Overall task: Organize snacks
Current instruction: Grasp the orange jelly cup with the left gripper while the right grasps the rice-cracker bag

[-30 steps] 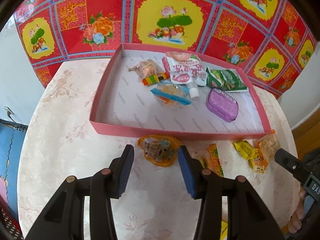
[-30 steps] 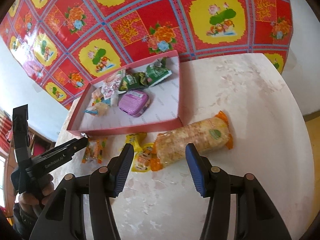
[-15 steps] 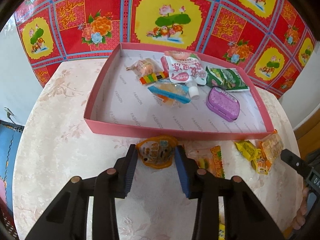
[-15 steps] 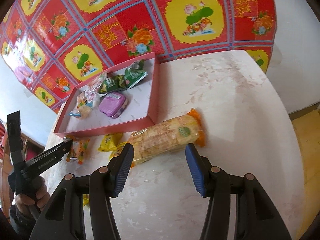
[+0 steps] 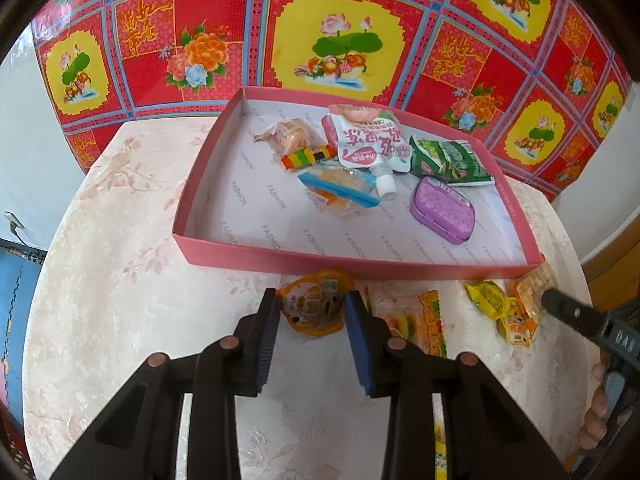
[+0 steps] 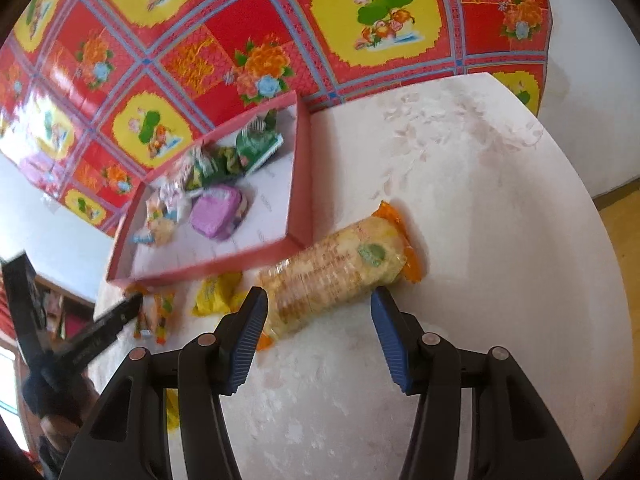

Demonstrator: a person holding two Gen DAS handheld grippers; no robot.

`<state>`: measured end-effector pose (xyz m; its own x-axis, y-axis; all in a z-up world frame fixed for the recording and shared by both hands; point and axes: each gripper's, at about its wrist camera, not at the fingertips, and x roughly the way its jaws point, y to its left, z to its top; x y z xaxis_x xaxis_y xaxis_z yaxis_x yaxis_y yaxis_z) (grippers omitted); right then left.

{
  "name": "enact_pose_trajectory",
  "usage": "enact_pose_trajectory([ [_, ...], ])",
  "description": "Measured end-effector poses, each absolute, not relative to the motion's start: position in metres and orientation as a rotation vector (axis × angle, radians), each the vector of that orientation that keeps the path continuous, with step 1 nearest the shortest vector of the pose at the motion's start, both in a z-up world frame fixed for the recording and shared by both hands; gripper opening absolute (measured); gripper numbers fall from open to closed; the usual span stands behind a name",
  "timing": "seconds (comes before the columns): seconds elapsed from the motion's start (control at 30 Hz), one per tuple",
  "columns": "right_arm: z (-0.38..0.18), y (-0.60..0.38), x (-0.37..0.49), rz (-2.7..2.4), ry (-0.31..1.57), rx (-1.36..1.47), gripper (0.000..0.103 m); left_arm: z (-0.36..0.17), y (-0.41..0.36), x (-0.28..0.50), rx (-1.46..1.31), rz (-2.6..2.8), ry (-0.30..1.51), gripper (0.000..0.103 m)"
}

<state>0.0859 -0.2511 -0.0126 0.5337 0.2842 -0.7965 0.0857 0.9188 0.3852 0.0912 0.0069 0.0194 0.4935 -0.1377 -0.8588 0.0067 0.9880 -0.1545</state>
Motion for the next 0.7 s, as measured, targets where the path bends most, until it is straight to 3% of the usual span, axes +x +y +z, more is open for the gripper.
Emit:
enact_pose_trajectory([
  [0.33, -0.014, -0.235, 0.106, 0.094, 1.009, 0.282, 0.066, 0.019, 0.009, 0.092, -0.148, -0.096, 1.054, 0.035],
  [0.63, -0.024, -0.219, 0.096, 0.081, 1.008, 0.107, 0.066, 0.019, 0.009, 0.091, -0.143, -0.104, 1.049, 0.034],
  [0.7, -0.025, -0.219, 0.095, 0.057, 1.003, 0.077, 0.059, 0.021, 0.009, 0.089, -0.139, -0.107, 1.045, 0.032],
])
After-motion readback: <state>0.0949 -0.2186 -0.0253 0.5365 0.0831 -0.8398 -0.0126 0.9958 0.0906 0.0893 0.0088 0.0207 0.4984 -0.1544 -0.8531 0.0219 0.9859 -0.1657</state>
